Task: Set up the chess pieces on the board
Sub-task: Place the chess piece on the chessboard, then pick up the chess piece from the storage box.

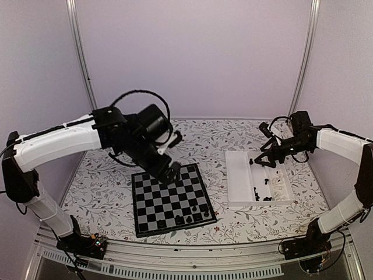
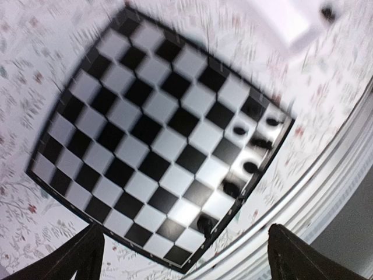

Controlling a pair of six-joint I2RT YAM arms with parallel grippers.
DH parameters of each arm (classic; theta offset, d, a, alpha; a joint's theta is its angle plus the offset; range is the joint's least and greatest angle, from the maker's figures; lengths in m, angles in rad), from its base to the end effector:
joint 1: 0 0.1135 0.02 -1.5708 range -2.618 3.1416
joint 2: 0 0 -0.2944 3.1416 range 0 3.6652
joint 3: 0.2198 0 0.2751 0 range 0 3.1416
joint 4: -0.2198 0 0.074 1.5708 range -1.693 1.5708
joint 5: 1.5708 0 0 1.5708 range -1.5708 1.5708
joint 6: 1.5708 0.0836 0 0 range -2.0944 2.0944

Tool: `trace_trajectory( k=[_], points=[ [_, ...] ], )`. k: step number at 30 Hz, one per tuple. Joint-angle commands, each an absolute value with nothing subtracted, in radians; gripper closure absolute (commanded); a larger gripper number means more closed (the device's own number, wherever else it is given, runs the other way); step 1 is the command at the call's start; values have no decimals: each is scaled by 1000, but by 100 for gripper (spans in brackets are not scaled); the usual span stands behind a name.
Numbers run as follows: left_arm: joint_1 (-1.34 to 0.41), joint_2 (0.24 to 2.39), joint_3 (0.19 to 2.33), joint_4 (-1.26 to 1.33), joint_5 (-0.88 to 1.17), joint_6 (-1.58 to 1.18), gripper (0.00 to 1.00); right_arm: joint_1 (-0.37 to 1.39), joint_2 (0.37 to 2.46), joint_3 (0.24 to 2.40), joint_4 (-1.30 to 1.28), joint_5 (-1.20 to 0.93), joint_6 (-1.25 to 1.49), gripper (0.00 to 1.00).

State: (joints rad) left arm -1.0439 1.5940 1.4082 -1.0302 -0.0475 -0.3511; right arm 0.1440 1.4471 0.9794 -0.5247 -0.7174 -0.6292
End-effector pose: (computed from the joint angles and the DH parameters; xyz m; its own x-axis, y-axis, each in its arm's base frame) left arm 0.1827 -0.3061 0.2695 -0.7369 0.5834 -0.3415 0.6408 0.7638 -0.0777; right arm 0.3140 0.1011 0.2234 -0.3970 -0.5056 -0.7660 -0.8627 0.4905 0.1233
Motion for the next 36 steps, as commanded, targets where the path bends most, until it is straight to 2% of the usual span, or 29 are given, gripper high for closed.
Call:
trace_trajectory(
  k=[1,6,10,18,25,27,30,34,36],
  points=[
    [-943,1546,1664,-1006,-121,-515,1,150,1455,1013,-538,-704,-634,11],
    [-865,1662,1980,-969,26,-639,1,150,1482,1041,-569,-694,-628,11],
    [-851,1738,2123,-944,157,-743,1,149,1495,1050,-586,-665,-626,11],
    [-795,1757,2195,-957,282,-972,1,150,1538,1080,-629,-655,-620,11],
    [-797,1771,2257,-995,333,-1018,1,150,1541,1100,-629,-668,-614,11],
    [-838,1742,2266,-995,266,-989,1,149,1543,1103,-628,-663,-612,11],
    [-862,1641,2114,-884,207,-893,1,149,1530,1103,-633,-627,-619,11],
    [-818,1414,1684,-543,153,-587,1,149,1496,1111,-640,-545,-642,10],
    [-799,1315,1510,-418,27,-410,1,148,1485,1128,-651,-503,-643,11]
  ],
)
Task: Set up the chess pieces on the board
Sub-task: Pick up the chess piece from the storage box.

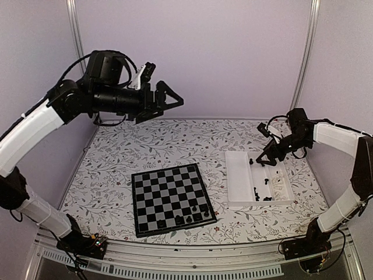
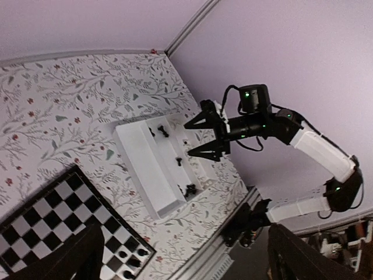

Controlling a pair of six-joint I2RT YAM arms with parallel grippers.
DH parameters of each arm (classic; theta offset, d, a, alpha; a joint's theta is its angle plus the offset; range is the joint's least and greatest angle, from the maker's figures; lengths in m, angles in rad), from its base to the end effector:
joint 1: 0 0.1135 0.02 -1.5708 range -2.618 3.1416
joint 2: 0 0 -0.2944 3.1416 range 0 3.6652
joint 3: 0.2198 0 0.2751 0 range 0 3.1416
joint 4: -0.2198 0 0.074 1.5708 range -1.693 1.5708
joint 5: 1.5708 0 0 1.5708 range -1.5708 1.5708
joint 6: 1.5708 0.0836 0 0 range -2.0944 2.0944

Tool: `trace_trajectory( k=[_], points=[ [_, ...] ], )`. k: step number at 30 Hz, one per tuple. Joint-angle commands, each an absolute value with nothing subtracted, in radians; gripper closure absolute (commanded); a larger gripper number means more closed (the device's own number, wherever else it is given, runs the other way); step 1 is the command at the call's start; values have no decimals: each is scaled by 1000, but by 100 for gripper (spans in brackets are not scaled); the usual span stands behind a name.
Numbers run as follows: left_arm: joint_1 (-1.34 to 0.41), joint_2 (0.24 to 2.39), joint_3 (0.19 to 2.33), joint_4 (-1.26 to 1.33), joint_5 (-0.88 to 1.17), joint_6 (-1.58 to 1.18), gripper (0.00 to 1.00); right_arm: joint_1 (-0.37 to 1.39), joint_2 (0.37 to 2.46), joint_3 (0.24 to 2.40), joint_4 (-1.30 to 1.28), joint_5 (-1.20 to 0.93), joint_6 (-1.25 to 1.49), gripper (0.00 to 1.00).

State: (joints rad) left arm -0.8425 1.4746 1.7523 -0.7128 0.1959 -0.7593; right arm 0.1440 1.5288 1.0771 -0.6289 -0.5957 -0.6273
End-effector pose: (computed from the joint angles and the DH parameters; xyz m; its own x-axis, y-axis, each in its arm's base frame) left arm 0.2374 -0.2907 0.4721 -0.7883 -0.1306 -0.6013 0.4230 0.5945 -0.6838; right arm 0.3325 0.0956 0.2181 -0.4837 -0.5611 -0.6717 -0.8203 0.5582 0.1244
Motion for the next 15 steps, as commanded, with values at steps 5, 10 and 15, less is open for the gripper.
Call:
trace_trajectory(
  k=[5,10,15],
  points=[
    [-777,1142,1121,-162,-364,-126,1,148,1482,1146,-686,-417,-655,20],
    [-753,1167,1001,-18,-368,-22,1,148,1524,1157,-739,-437,-667,46],
    [-734,1282,1127,-148,-653,-192,1,150,1538,1123,-803,-461,-705,57]
  ],
)
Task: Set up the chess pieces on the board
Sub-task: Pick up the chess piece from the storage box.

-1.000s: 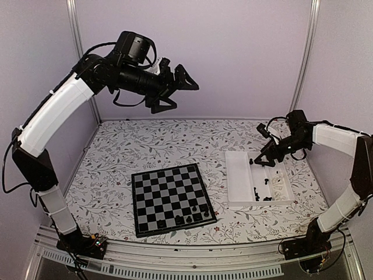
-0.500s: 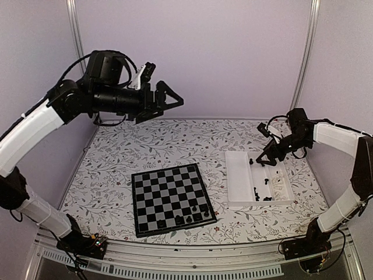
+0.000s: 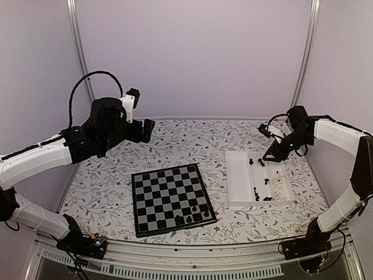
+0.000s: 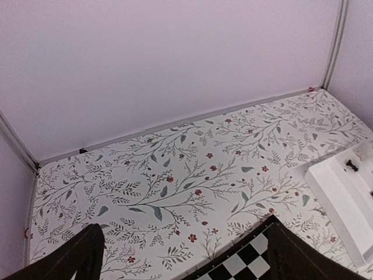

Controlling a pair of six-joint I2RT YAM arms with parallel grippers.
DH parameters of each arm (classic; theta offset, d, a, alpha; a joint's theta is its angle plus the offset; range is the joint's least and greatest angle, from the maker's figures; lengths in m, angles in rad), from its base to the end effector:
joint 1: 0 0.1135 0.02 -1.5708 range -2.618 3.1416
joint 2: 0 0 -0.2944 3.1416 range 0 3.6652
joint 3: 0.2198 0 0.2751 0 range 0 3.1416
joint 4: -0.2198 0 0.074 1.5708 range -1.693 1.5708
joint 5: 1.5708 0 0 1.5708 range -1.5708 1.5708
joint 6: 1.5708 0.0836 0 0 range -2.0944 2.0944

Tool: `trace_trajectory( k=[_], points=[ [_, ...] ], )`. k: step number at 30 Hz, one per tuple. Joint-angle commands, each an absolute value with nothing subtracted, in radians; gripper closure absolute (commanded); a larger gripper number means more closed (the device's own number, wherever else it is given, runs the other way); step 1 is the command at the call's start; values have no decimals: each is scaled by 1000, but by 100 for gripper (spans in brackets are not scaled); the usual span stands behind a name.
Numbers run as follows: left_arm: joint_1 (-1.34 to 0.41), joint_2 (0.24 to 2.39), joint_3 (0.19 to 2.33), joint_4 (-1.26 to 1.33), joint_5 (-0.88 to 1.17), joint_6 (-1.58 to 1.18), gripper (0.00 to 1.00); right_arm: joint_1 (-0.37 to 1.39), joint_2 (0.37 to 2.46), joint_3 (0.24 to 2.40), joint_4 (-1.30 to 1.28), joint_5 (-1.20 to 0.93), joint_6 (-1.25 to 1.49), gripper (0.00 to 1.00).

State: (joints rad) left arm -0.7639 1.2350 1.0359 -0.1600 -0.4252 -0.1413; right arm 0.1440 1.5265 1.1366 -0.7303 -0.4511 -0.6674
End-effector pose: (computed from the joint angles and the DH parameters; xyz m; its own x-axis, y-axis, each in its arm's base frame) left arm 0.2684 -0.2093 0.3444 -0.3007 0.1104 -0.9473 0.3120 0.9500 0.0117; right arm 0.3343 0.0853 0.2267 -0.5035 -0.6359 -0.5850 -0.8004 0.5982 0.0387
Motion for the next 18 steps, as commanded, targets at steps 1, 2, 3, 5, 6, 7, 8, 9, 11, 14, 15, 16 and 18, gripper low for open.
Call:
trace_trajectory(
  k=[1,2,3,5,6,7,8,9,11,14,15,16,18],
  points=[
    [-724,1299,1147,-161,-571,-150,0,152,1533,1108,-813,-458,-722,57],
    [-718,1312,1159,-164,-499,-136,1,157,1521,1095,-829,-453,-750,57],
    [-712,1321,1167,-163,-428,-131,1,166,1515,1081,-846,-447,-793,57],
    [-706,1330,1163,-125,-249,-109,9,184,1505,1061,-879,-423,-855,57],
    [-706,1341,1173,-116,-173,-101,15,192,1502,1051,-888,-408,-877,57],
    [-706,1359,1195,-124,-96,-92,22,197,1503,1045,-895,-401,-908,57],
    [-707,1388,1227,-149,-48,-92,28,202,1503,1040,-901,-400,-926,58],
    [-708,1420,1266,-200,-16,-101,33,206,1506,1034,-903,-402,-943,59],
    [-715,1481,1329,-271,28,-115,36,228,1513,1018,-898,-411,-961,59],
    [-746,1539,1378,-322,21,-107,36,287,1514,973,-856,-399,-941,56],
    [-761,1553,1390,-331,6,-102,35,307,1516,960,-849,-396,-929,55],
    [-775,1562,1401,-341,-11,-98,35,324,1522,947,-844,-397,-911,55],
    [-798,1574,1421,-356,-45,-94,34,348,1529,916,-822,-398,-868,52]
  ],
)
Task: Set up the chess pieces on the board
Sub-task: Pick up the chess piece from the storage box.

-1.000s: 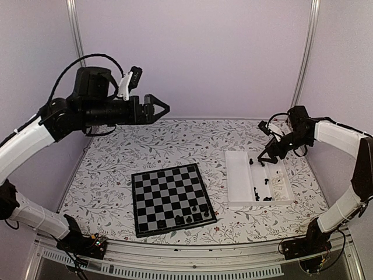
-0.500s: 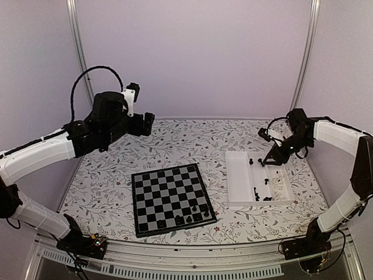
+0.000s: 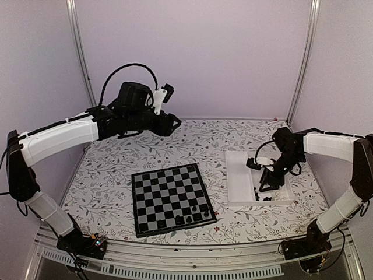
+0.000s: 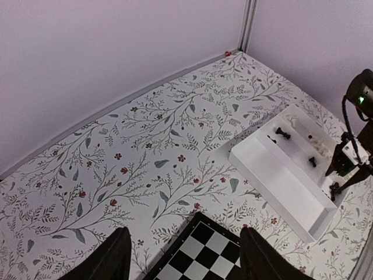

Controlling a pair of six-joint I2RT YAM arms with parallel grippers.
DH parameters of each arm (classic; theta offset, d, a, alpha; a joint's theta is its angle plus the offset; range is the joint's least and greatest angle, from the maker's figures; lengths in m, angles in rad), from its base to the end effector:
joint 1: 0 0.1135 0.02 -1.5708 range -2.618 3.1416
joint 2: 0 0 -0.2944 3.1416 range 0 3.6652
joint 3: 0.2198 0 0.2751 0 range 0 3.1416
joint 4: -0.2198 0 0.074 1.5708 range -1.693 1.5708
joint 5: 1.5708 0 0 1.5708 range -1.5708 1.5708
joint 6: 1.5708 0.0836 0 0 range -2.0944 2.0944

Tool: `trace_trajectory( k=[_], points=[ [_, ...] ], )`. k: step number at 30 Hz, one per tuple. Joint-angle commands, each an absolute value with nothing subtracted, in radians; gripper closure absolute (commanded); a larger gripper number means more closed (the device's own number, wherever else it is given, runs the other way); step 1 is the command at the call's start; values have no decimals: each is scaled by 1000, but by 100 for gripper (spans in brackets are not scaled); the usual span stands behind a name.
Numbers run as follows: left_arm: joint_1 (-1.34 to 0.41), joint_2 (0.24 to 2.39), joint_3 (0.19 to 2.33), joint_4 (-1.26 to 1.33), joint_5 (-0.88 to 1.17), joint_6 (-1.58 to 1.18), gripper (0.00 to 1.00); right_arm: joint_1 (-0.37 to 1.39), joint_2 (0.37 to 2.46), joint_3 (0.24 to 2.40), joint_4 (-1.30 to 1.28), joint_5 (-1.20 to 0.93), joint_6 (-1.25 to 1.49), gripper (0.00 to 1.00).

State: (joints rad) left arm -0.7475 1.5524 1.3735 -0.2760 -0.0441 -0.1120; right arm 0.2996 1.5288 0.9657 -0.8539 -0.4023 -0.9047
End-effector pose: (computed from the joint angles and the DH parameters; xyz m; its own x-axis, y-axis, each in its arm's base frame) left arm 0.3186 -0.2903 0.3499 -0.3929 0.2119 -0.8948 0.6100 0.7882 -0.0811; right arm 0.2672 0.1168 0.1659 -0.3249 -0.8575 -0.3989 -0.9456 0.3030 0.1186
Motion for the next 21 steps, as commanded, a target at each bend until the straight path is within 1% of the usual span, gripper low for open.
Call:
trace_trajectory(
  k=[1,5,12,16,21],
  points=[
    [-807,1577,1428,-361,-55,-94,34,359,1528,898,-806,-393,-846,51],
    [-830,1583,1431,-362,-75,-95,34,396,1524,849,-733,-313,-780,50],
    [-842,1587,1425,-369,-103,-115,33,426,1577,830,-683,-219,-719,47],
    [-849,1586,1415,-366,-113,-118,33,425,1599,835,-637,-117,-681,54],
    [-854,1585,1407,-364,-116,-120,33,401,1586,869,-639,-85,-663,62]
  ],
)
